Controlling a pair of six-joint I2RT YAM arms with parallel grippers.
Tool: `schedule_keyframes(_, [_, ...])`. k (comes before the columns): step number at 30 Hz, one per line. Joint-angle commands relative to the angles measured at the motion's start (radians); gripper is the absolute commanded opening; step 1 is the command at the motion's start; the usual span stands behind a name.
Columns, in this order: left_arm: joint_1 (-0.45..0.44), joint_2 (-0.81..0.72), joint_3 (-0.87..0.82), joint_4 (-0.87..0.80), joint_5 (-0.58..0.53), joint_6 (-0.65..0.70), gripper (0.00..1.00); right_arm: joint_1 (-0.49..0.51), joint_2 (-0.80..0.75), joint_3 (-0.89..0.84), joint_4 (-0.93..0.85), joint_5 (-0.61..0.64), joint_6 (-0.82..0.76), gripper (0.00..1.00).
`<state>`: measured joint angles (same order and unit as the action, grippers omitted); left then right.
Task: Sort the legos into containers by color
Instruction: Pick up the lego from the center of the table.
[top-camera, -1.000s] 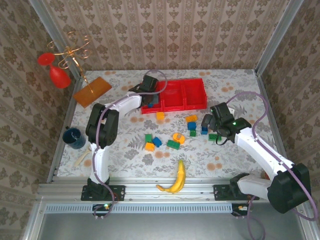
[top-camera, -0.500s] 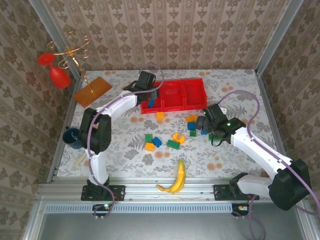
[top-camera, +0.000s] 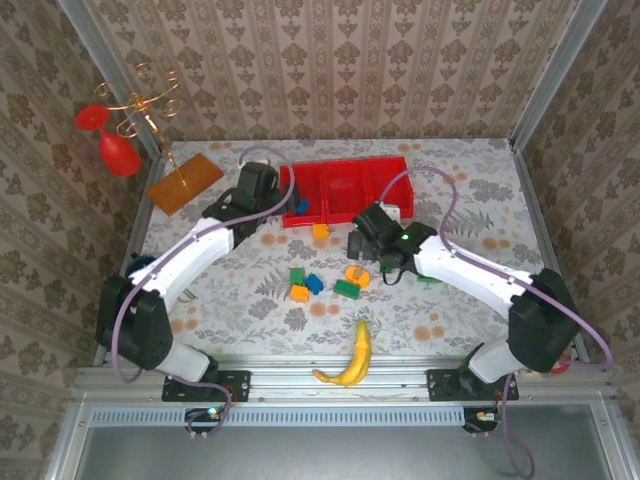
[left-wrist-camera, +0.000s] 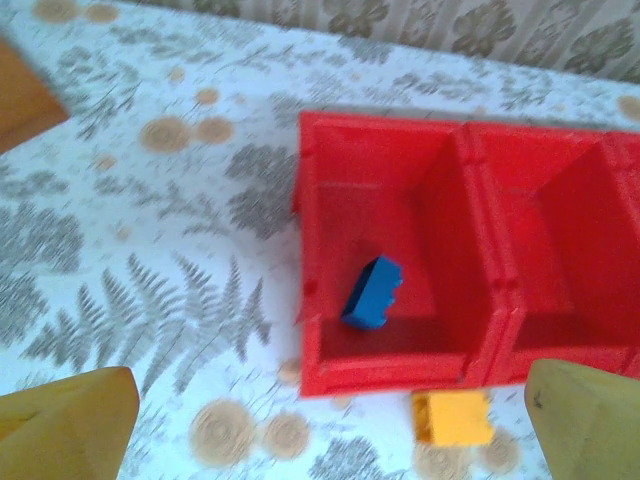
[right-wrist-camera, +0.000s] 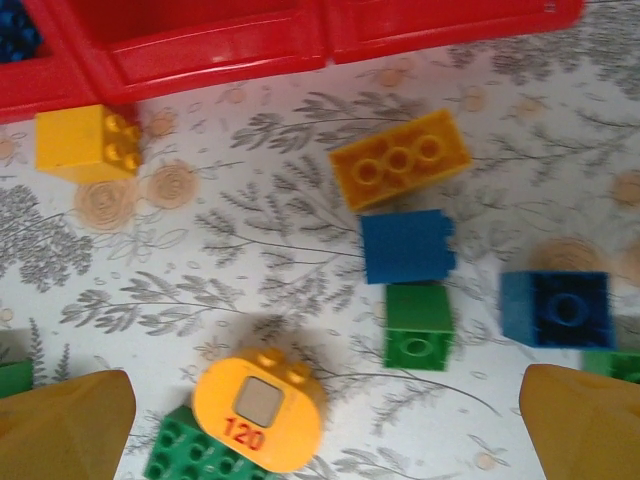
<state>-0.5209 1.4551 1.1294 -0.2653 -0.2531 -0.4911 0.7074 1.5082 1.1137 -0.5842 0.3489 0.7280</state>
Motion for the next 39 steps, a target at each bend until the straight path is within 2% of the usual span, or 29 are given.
schedule_keyframes(1, [0.032, -0.099, -0.102, 0.025, -0.026, -0.054, 1.00, 0.032, 0.074, 0.074, 0.009, 0.037, -0.019, 1.00])
schedule_keyframes(8, [0.122, -0.309, -0.355, 0.067, 0.004, -0.145, 1.00, 0.062, 0.232, 0.200, 0.020, -0.006, -0.029, 0.99])
schedule_keyframes(18, [0.147, -0.489, -0.533, -0.012, -0.001, -0.172, 1.00, 0.067, 0.425, 0.366, 0.021, -0.044, -0.048, 0.93])
schedule_keyframes(23, [0.159, -0.514, -0.583, -0.038, 0.008, -0.184, 1.00, 0.067, 0.503, 0.433, 0.028, -0.054, -0.064, 0.89])
schedule_keyframes(28, [0.170, -0.503, -0.618, 0.004, 0.044, -0.220, 1.00, 0.066, 0.587, 0.518, -0.004, -0.030, -0.072, 0.86])
schedule_keyframes(39, [0.195, -0.440, -0.586, 0.017, 0.078, -0.201, 1.00, 0.039, 0.695, 0.608, -0.016, -0.016, -0.075, 0.79])
